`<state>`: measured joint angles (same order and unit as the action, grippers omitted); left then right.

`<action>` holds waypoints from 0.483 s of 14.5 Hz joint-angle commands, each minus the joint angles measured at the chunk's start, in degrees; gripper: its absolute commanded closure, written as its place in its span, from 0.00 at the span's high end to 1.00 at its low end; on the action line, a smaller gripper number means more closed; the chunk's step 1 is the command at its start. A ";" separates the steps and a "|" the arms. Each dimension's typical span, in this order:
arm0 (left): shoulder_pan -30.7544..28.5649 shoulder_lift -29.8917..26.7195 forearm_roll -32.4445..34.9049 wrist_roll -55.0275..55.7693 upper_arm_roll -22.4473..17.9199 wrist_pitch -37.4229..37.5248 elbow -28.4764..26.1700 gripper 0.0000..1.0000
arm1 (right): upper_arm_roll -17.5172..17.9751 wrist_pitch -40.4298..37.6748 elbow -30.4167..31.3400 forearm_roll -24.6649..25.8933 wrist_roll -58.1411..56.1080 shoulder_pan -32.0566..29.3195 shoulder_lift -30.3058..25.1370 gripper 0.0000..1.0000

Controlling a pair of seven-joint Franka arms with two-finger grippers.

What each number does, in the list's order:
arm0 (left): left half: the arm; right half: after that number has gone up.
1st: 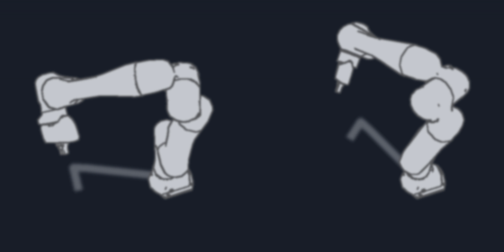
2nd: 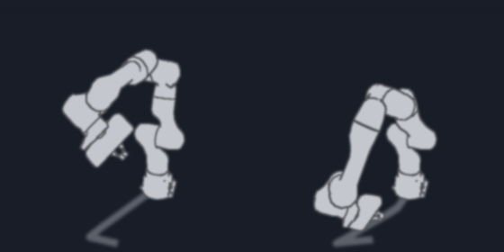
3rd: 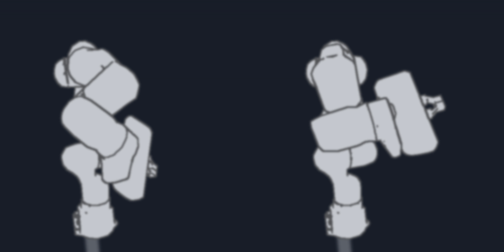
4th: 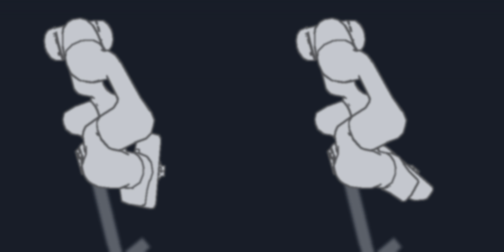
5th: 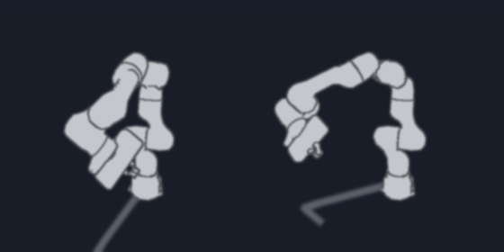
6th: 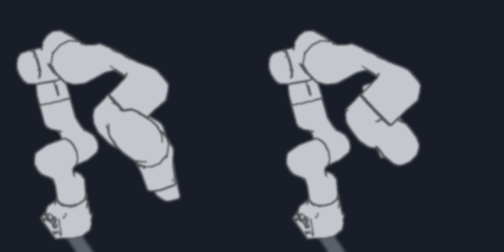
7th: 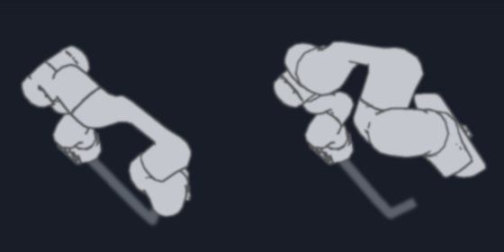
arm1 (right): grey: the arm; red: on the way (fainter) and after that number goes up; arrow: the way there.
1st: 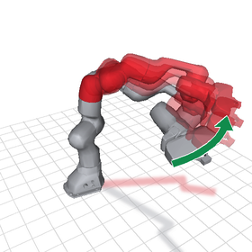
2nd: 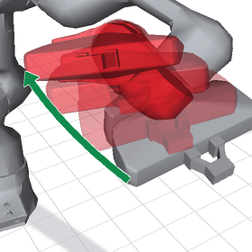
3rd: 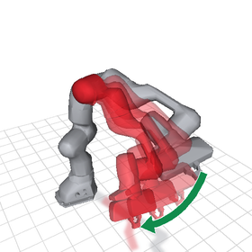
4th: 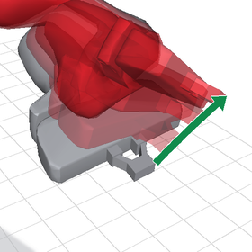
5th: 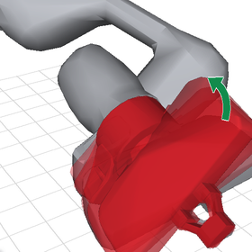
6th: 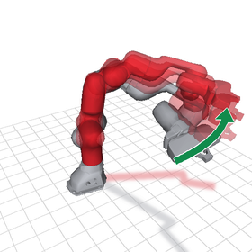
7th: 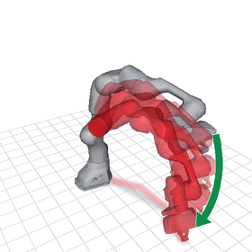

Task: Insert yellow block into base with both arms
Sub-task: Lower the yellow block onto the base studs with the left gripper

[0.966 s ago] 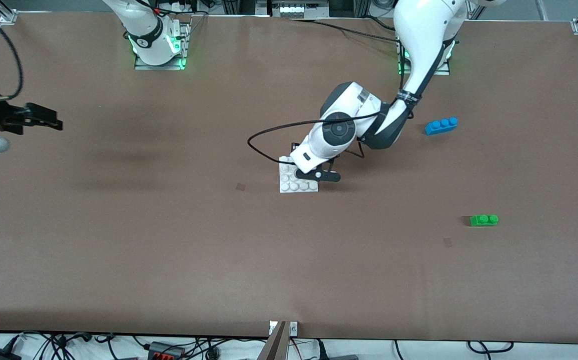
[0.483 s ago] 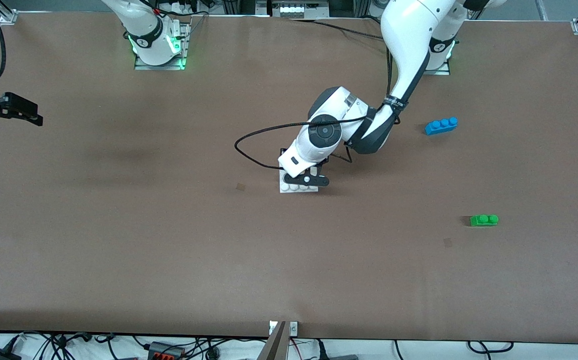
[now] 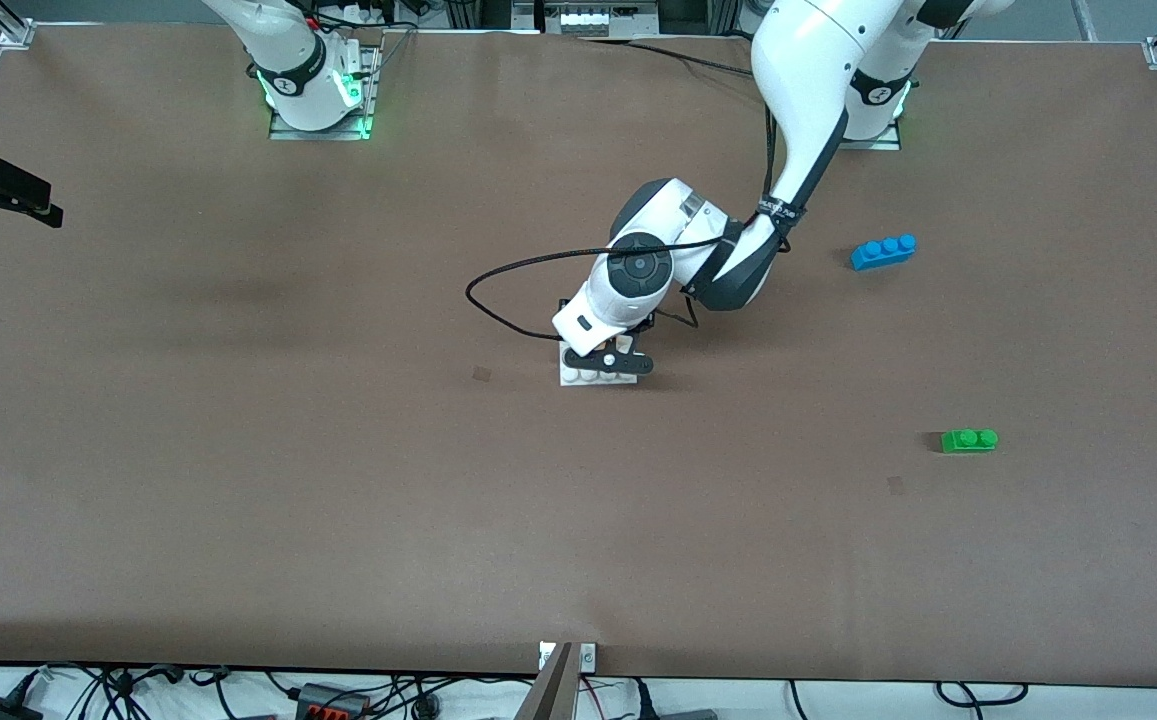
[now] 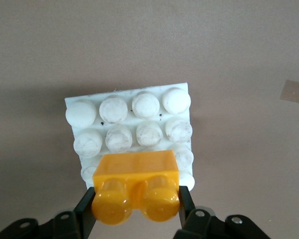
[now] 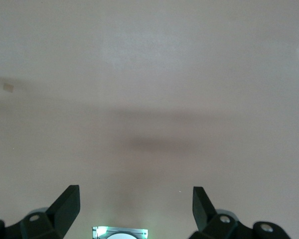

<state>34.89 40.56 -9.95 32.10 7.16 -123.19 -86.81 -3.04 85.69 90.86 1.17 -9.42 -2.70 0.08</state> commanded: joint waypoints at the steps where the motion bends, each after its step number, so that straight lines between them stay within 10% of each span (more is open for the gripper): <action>1: 0.97 1.10 1.25 0.60 -1.01 0.14 0.94 0.52 | -0.21 0.70 0.90 -0.12 0.46 0.77 -0.69 1.00; 7: 2.03 1.72 1.16 4.29 -2.15 0.31 1.03 0.51 | -0.12 0.97 0.90 -0.21 0.54 0.94 -0.69 1.00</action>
<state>35.62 42.00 -9.95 34.59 6.05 -123.19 -86.81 -3.03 85.98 90.87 1.17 -9.36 -2.32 0.22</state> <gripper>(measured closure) 0.322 0.000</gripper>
